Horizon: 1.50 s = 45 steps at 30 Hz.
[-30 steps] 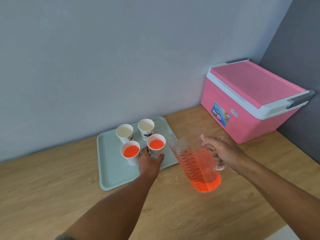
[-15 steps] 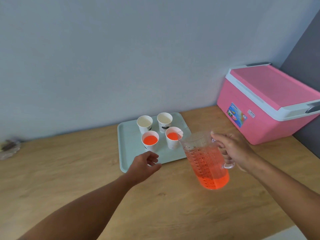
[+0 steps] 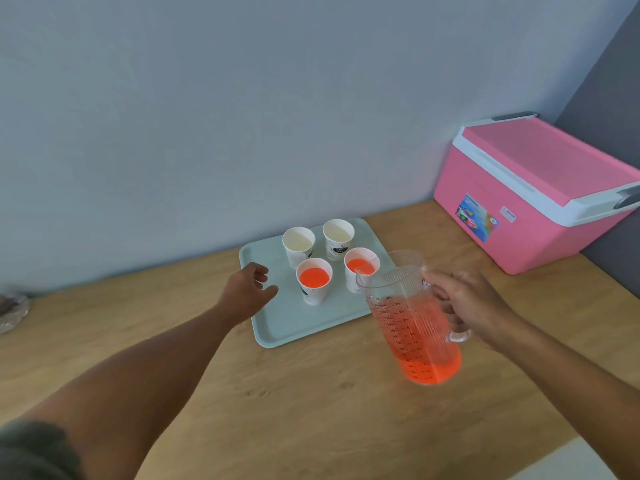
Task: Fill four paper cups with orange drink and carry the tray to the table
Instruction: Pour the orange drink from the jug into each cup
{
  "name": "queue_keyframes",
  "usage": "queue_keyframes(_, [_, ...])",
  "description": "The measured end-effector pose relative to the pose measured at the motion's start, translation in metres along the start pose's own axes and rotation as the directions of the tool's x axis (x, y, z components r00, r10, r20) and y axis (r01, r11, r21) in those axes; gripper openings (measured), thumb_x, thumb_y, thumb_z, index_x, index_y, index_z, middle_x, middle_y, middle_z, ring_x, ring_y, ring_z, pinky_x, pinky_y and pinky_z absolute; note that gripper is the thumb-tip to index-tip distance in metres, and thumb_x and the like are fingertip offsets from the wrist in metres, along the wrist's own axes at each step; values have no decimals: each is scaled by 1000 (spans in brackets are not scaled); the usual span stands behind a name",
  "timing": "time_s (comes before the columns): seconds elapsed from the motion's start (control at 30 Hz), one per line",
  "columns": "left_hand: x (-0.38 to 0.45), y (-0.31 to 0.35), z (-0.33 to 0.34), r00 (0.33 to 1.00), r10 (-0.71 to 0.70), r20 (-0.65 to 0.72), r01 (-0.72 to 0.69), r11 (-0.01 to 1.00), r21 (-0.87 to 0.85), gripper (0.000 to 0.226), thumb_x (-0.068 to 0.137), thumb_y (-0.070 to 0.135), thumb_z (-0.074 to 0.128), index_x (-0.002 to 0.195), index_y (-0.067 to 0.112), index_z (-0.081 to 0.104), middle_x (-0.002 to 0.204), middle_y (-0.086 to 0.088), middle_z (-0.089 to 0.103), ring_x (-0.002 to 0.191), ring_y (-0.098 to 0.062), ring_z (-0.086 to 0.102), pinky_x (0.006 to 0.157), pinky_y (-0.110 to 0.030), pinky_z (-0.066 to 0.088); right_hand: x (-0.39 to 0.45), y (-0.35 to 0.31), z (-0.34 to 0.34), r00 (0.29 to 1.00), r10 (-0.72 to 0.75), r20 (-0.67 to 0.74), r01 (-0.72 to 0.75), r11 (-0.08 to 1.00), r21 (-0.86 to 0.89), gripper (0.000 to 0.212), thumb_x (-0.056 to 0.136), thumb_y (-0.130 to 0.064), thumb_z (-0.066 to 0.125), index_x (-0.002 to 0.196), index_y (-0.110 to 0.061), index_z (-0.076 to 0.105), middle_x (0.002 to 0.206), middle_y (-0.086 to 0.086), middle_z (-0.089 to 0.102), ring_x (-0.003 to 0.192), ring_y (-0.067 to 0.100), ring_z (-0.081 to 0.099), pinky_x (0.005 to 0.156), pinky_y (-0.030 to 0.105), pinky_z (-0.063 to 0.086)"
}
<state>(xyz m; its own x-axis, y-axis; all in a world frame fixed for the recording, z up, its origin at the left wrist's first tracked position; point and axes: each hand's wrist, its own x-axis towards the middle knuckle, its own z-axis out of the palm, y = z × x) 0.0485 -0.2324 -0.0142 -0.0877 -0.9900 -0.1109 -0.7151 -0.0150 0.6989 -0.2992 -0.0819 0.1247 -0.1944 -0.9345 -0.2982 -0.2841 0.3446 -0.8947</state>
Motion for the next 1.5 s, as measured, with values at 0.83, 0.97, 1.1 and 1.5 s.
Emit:
queue_keyframes(0.83, [93, 21, 37, 1000, 30, 6, -28, 965, -262, 71, 69, 29, 91, 126, 17, 51, 123, 1, 64, 112, -21, 61, 90, -34, 48, -4, -6, 15, 994, 51, -92, -54, 998, -25, 68, 107, -33, 56, 44, -27, 32, 48, -7, 24, 40, 12, 17, 46, 24, 16])
queue_keyframes(0.97, [75, 14, 22, 999, 10, -49, -24, 959, -282, 69, 71, 27, 90, 125, 15, 49, 116, 0, 64, 107, -20, 62, 84, -29, 45, -11, -9, 16, 996, 45, -83, -47, 998, -30, 68, 107, -34, 56, 44, -27, 31, 50, -6, 21, 44, 13, 15, 50, 28, 14])
queue_keyframes(1.1, [51, 3, 2, 991, 31, -133, -64, 967, -248, 70, 69, 31, 90, 123, 14, 49, 111, 3, 63, 102, -18, 61, 83, -31, 47, -23, -14, 18, 995, 29, -91, -33, 999, -38, 68, 107, -33, 56, 43, -27, 31, 49, -7, 22, 43, 13, 15, 48, 26, 15])
queue_keyframes(1.5, [-63, -38, -30, 983, 134, -122, -159, 961, -225, 69, 68, 26, 92, 119, 21, 47, 115, 4, 64, 99, -12, 65, 81, -26, 55, -56, -17, 4, 998, -1, -55, -2, 998, -61, 60, 105, -37, 58, 53, -26, 30, 49, -5, 22, 40, 12, 15, 47, 24, 13])
